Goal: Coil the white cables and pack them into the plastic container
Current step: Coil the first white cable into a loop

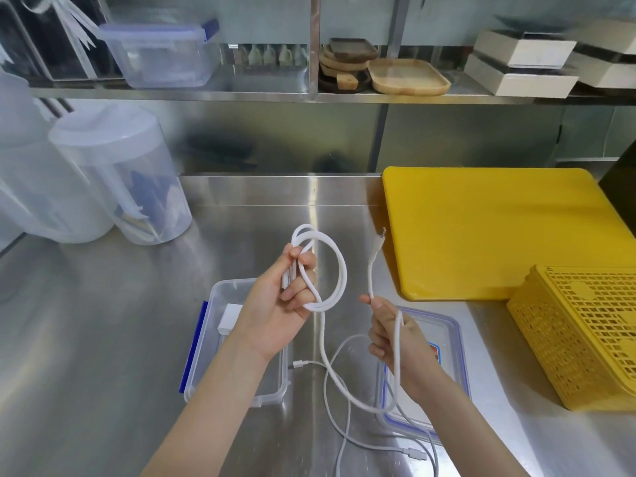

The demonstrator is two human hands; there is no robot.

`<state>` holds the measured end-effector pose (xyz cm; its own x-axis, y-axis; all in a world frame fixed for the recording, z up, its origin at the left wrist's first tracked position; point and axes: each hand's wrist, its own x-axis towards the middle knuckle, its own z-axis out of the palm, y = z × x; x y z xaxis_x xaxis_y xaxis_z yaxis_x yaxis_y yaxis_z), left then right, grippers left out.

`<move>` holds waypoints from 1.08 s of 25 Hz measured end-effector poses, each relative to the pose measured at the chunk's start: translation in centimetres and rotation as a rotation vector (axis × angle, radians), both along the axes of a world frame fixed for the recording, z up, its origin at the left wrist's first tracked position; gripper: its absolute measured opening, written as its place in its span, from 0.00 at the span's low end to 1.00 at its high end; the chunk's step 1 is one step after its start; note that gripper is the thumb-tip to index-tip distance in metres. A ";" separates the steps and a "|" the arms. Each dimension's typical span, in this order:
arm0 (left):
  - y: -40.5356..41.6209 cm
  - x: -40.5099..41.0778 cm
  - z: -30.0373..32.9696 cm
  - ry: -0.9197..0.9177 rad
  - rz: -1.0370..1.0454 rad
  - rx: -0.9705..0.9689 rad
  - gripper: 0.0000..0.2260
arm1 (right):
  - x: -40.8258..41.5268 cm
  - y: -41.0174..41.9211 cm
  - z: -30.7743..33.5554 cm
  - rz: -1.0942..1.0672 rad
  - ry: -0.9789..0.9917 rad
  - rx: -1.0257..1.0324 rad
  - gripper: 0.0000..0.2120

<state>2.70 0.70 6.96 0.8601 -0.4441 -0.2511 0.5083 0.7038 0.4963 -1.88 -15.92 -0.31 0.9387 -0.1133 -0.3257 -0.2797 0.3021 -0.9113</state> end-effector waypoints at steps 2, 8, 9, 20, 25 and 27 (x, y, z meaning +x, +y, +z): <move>0.0 0.1 0.2 -0.015 0.000 -0.010 0.07 | -0.1 0.2 0.0 0.030 0.016 -0.052 0.14; -0.1 0.5 0.7 -0.041 -0.013 -0.041 0.10 | -0.8 0.9 0.4 0.106 0.031 -0.131 0.14; -0.1 0.6 0.7 -0.042 -0.013 -0.044 0.13 | -0.9 1.0 0.6 0.114 0.035 -0.157 0.14; -1.0 -0.3 -1.3 -0.203 -0.092 0.268 0.13 | -0.6 1.9 3.5 0.260 -0.079 0.117 0.15; -1.2 -0.9 -1.2 -0.329 -0.106 0.519 0.14 | 0.3 2.0 4.6 0.323 -0.041 0.062 0.04; -1.2 -0.9 -1.3 -0.366 -0.120 0.582 0.14 | 0.6 1.7 4.5 0.396 -0.047 -0.083 0.08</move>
